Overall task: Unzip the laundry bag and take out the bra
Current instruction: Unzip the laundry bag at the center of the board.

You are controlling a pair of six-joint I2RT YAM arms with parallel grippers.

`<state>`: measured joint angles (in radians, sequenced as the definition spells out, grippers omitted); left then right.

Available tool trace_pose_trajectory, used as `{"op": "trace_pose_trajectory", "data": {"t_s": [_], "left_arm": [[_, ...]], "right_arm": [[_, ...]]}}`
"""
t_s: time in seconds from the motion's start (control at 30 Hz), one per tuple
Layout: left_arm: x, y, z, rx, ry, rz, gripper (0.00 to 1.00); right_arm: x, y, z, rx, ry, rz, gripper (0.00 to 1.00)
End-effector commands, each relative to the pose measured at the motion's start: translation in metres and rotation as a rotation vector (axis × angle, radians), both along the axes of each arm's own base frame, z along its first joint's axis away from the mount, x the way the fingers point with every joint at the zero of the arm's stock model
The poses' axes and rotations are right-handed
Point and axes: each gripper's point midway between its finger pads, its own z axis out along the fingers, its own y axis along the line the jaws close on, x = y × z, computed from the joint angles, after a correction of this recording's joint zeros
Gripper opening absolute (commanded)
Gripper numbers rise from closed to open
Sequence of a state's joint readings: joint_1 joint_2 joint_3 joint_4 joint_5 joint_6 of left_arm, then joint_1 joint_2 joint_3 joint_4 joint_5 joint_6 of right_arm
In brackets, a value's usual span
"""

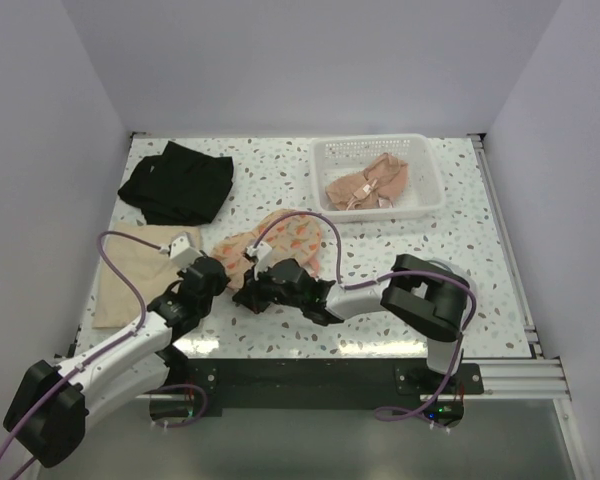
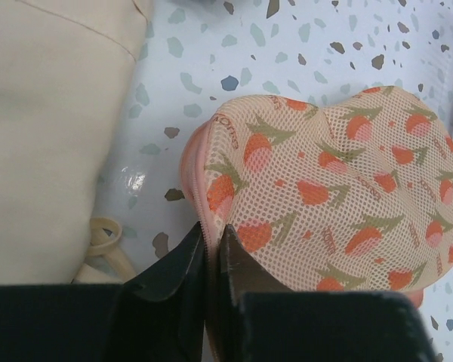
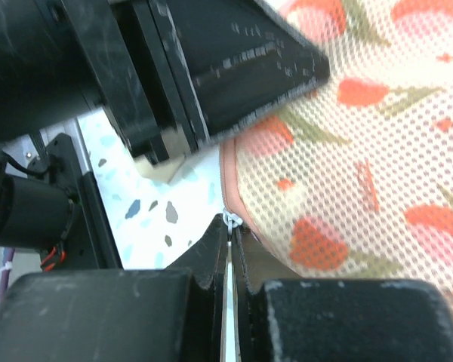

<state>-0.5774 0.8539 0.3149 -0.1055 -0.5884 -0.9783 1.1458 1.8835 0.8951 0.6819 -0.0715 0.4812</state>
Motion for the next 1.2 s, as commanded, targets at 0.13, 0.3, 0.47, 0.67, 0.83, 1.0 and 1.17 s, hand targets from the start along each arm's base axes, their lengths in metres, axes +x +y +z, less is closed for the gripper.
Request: {"op": "trace_pose_trajectory", "data": {"t_s": [0.13, 0.3, 0.47, 0.67, 0.83, 1.0, 1.17], "left_arm": [[0.028, 0.005, 0.042, 0.075, -0.119, 0.041, 0.0], [0.032, 0.009, 0.048, 0.112, -0.125, 0.056, 0.0], [0.034, 0.009, 0.053, 0.127, -0.133, 0.056, 0.0], [0.034, 0.011, 0.055, 0.136, -0.139, 0.053, 0.0], [0.033, 0.009, 0.058, 0.147, -0.143, 0.031, 0.0], [0.031, 0.008, 0.061, 0.155, -0.146, 0.005, 0.0], [0.027, 0.009, 0.059, 0.166, -0.131, -0.019, 0.0]], "right_arm": [[-0.008, -0.011, 0.018, 0.059, -0.008, 0.008, 0.0], [-0.01, -0.018, 0.01, 0.042, -0.001, 0.0, 0.0], [-0.01, -0.027, 0.004, 0.025, 0.002, -0.019, 0.0], [-0.009, -0.039, -0.007, 0.002, 0.011, -0.053, 0.0], [-0.01, -0.049, -0.011, -0.015, 0.01, -0.073, 0.0], [-0.01, -0.059, -0.017, -0.037, 0.009, -0.098, 0.0], [-0.009, -0.07, -0.019, -0.052, 0.001, -0.124, 0.0]]}}
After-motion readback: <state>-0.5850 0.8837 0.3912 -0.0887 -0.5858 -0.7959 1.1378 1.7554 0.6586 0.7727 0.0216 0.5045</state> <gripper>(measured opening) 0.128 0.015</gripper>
